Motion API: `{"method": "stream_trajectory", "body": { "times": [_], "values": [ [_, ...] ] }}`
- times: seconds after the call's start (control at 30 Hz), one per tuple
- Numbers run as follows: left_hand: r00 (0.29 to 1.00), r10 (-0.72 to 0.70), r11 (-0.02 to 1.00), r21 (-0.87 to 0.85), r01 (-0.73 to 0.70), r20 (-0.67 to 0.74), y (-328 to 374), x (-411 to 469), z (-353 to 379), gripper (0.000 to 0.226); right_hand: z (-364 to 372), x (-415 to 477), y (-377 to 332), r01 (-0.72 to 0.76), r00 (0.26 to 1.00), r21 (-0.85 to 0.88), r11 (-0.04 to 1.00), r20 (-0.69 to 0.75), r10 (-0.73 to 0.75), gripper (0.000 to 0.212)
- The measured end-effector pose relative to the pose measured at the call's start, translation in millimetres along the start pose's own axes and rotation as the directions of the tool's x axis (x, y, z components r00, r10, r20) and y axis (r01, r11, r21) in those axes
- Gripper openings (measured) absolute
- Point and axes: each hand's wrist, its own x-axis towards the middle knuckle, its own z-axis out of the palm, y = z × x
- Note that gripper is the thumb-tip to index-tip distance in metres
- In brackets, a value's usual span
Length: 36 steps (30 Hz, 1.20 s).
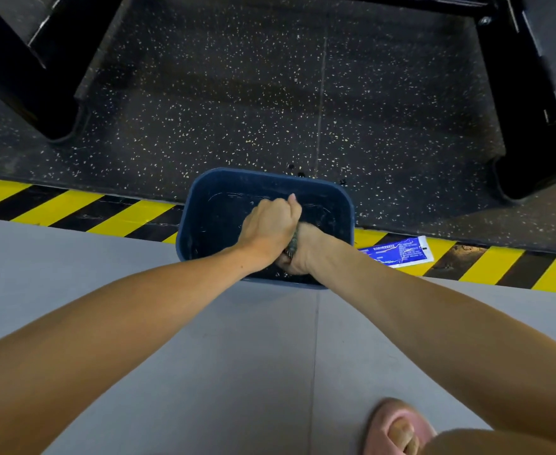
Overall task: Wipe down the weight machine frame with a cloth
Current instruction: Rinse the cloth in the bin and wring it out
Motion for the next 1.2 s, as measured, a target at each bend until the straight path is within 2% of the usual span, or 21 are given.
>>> {"method": "stream_trajectory", "body": {
  "times": [0.17, 0.23, 0.3, 0.37, 0.47, 0.53, 0.6, 0.67, 0.73, 0.77, 0.83, 0.87, 0.93, 1.0, 1.03, 1.07, 1.13, 1.17, 1.2],
  "values": [
    [0.989, -0.081, 0.995, 0.073, 0.072, 0.127, -20.4, 12.2, -2.8, 0.048, -1.1, 14.1, 1.3, -0.033, 0.999, -0.237, 0.971, -0.037, 0.025, 0.037],
    [0.982, -0.078, 0.976, 0.215, 0.040, 0.173, -24.3, 22.3, -10.3, 0.048, -0.2, 18.4, -8.1, 0.057, 0.996, -0.451, 0.891, -0.032, -0.081, 0.033],
    [0.969, -0.131, 0.916, 0.398, 0.039, 0.207, -32.2, 28.4, -20.3, 0.054, 1.5, 16.4, -17.8, 0.184, 0.969, -0.703, 0.687, 0.014, -0.245, 0.043],
    [0.958, -0.195, 0.857, 0.511, 0.061, 0.212, -44.5, 29.0, -25.9, 0.060, -0.8, 12.5, -23.3, 0.218, 0.950, -0.842, 0.493, 0.067, -0.306, 0.071],
    [0.890, -0.327, 0.867, 0.476, 0.148, 0.319, -59.3, 23.7, -24.0, 0.059, -4.3, 8.7, -25.0, 0.233, 0.939, -0.950, 0.208, 0.164, -0.303, 0.091],
    [0.809, -0.357, 0.893, 0.426, 0.148, 0.468, -62.1, 23.1, -24.5, 0.058, -5.9, 13.7, -25.6, 0.234, 0.928, -0.972, 0.002, 0.223, -0.299, 0.075],
    [0.751, -0.311, 0.914, 0.399, 0.069, 0.583, -61.5, 25.0, -30.8, 0.054, -6.8, 21.6, -24.5, 0.193, 0.902, -0.971, -0.141, 0.232, -0.365, 0.040],
    [0.760, -0.278, 0.897, 0.443, -0.014, 0.588, -60.8, 22.8, -36.8, 0.046, -8.1, 23.1, -20.9, 0.102, 0.873, -0.956, -0.274, 0.219, -0.437, 0.026],
    [0.813, -0.259, 0.845, 0.531, -0.071, 0.521, -59.6, 19.7, -36.8, 0.037, -9.1, 21.6, -19.8, 0.050, 0.863, -0.922, -0.383, 0.233, -0.448, 0.027],
    [0.832, -0.256, 0.835, 0.546, -0.067, 0.493, -58.8, 18.5, -35.8, 0.037, -8.3, 19.8, -20.6, 0.057, 0.875, -0.920, -0.388, 0.233, -0.424, 0.027],
    [0.836, -0.265, 0.889, 0.457, 0.019, 0.481, -56.6, 20.1, -36.3, 0.043, -4.9, 14.0, -23.9, 0.119, 0.907, -0.950, -0.288, 0.222, -0.357, 0.027],
    [0.819, -0.265, 0.930, 0.359, 0.078, 0.508, -56.6, 23.2, -38.9, 0.046, -3.5, 11.3, -26.5, 0.172, 0.916, -0.959, -0.224, 0.239, -0.322, 0.029],
    [0.765, -0.229, 0.973, 0.111, 0.205, 0.602, -55.1, 27.6, -50.4, 0.047, 2.0, 6.1, -30.6, 0.315, 0.902, -0.943, -0.104, 0.331, -0.277, 0.054],
    [0.718, -0.137, 0.933, -0.155, 0.326, 0.683, -52.9, 25.1, -61.9, 0.041, 7.1, 3.0, -30.7, 0.453, 0.867, -0.891, 0.042, 0.429, -0.255, 0.073],
    [0.713, -0.092, 0.900, -0.249, 0.358, 0.695, -51.3, 22.1, -66.3, 0.039, 10.0, 2.2, -31.1, 0.481, 0.860, -0.870, 0.111, 0.444, -0.253, 0.074],
    [0.721, -0.058, 0.876, -0.311, 0.369, 0.691, -50.2, 20.3, -69.3, 0.038, 11.4, 2.4, -31.7, 0.495, 0.855, -0.858, 0.138, 0.452, -0.256, 0.069],
    [0.749, -0.026, 0.850, -0.379, 0.365, 0.662, -47.6, 19.9, -74.8, 0.038, 10.5, 4.2, -34.3, 0.475, 0.857, -0.880, 0.035, 0.452, -0.248, 0.044],
    [0.757, -0.021, 0.841, -0.398, 0.366, 0.653, -46.1, 20.4, -78.4, 0.036, 9.0, 2.9, -35.6, 0.445, 0.862, -0.894, -0.063, 0.446, -0.242, 0.033],
    [0.754, -0.023, 0.840, -0.396, 0.370, 0.657, -45.6, 21.8, -81.5, 0.034, 7.0, 2.0, -37.0, 0.410, 0.867, -0.897, -0.165, 0.439, -0.234, 0.032]
  ]
}}
